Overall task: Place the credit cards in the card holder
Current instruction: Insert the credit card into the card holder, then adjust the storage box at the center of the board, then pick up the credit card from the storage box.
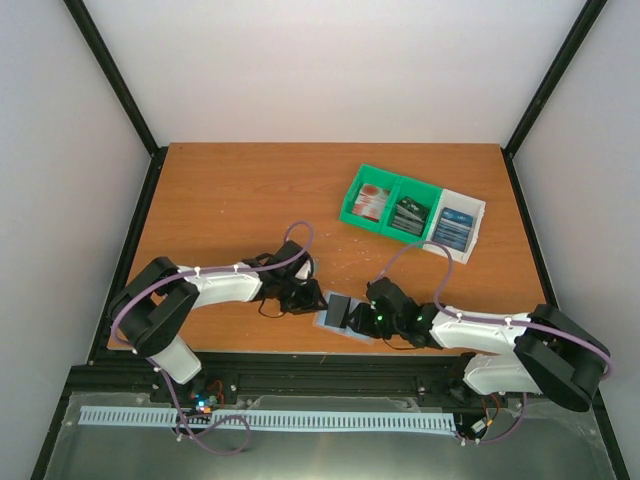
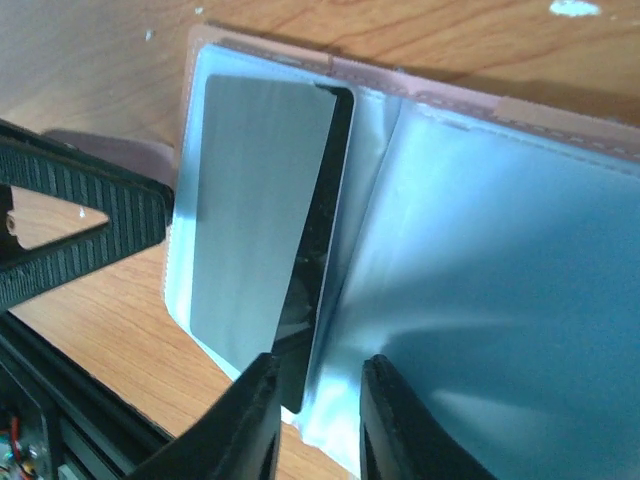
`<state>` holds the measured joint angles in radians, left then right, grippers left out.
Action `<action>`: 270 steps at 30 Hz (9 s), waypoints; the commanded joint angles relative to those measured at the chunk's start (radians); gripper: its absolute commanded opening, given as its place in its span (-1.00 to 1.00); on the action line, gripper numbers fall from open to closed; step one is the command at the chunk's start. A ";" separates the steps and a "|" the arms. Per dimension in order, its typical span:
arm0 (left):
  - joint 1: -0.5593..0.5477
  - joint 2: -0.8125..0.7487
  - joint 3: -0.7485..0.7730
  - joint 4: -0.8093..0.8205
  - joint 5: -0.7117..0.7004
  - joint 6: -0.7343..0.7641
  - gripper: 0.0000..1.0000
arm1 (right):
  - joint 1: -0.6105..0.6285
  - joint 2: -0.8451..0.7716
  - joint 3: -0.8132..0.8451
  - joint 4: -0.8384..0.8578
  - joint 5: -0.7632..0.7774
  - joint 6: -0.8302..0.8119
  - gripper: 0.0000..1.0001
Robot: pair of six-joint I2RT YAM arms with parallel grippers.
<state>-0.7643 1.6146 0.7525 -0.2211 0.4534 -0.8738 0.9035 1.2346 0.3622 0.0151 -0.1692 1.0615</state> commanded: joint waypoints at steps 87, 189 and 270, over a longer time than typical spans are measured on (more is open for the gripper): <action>0.246 0.063 0.503 -0.277 -0.001 0.401 0.99 | -1.143 0.824 1.357 -0.708 0.122 -0.717 0.49; 0.105 0.684 0.889 -0.171 -0.212 0.154 0.06 | -0.719 0.391 0.731 -0.870 0.279 -0.954 0.06; 0.113 0.692 0.820 -0.142 -0.104 0.196 0.04 | -0.807 0.457 0.817 -0.948 0.221 -0.857 -0.31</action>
<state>-0.6514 2.2662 1.6199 -0.2310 0.3763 -0.7448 0.1162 1.7199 1.1610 -0.9218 -0.0006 0.1917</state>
